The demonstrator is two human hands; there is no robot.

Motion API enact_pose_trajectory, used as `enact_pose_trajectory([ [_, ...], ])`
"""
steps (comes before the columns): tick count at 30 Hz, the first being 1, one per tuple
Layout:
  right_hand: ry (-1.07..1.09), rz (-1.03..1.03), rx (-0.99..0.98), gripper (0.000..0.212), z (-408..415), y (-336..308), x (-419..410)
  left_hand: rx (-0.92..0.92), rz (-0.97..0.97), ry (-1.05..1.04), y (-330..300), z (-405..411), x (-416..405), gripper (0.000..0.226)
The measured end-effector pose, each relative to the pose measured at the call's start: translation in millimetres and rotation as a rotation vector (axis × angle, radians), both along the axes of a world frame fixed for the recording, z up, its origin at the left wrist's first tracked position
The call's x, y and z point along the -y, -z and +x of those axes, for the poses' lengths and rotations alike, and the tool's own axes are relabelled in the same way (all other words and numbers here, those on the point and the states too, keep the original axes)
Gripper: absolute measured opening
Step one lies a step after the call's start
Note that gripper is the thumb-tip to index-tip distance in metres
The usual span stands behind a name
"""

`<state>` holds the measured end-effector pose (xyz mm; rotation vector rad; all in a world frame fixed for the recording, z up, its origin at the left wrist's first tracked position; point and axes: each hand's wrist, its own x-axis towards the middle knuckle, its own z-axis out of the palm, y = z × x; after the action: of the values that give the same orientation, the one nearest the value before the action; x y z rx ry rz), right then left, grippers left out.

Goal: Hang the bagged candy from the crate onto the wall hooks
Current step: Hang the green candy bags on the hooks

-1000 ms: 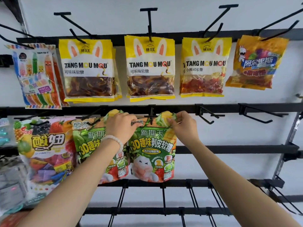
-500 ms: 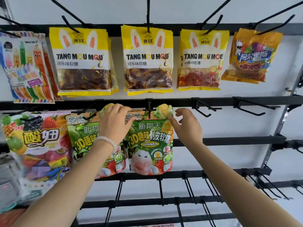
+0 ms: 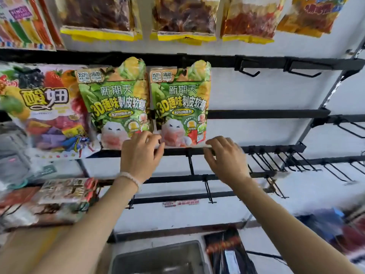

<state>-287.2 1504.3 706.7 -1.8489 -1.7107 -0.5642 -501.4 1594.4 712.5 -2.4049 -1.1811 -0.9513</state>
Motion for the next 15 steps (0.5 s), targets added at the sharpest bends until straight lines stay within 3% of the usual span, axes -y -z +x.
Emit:
enact_pose_trajectory([
  [15,-0.089,-0.373,-0.138,0.033,-62.0,167.0,119.2,-0.149,-0.44,-0.203,174.7,-74.8,148.0,0.029],
])
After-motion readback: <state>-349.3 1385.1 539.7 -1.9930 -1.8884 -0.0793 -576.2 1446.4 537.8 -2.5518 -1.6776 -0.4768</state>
